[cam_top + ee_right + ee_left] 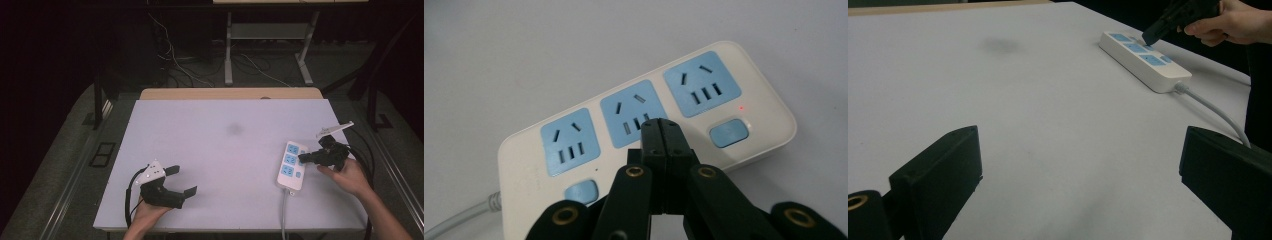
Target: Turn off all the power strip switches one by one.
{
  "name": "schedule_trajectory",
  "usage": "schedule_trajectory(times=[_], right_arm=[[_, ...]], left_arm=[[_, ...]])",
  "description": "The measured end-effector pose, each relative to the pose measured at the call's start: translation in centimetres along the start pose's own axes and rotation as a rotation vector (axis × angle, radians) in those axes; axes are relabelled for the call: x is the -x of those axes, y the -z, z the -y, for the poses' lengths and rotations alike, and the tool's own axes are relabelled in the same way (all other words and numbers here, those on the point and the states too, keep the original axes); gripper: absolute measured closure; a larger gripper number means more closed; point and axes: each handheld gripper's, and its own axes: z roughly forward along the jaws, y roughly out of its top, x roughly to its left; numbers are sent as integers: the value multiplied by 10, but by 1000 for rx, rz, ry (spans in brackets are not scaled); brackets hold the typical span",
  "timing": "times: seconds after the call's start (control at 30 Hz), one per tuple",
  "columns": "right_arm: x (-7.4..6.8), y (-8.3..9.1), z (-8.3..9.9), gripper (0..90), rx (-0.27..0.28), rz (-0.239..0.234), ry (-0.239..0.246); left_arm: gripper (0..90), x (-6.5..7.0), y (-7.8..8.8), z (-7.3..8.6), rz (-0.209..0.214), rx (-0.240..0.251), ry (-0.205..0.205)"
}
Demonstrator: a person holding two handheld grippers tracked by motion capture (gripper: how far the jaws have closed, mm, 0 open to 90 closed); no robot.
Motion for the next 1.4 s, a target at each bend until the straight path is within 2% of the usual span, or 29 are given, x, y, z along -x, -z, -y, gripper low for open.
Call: schedule_trajectory(times=[0.3,0.5,0.83,1.4], right_arm=[[-3,4,0,899,-12,-16,2],[-4,10,-9,898,-14,-19,12],[-2,19,-22,898,-12,-17,18],[8,22,-32,898,-23,-6,14]], left_arm=[[20,0,0,0,-1,0,3],[21,0,0,0,1,-3,1],[21,-1,0,0,0,1,3],[22,-2,1,0,-7,2,7]])
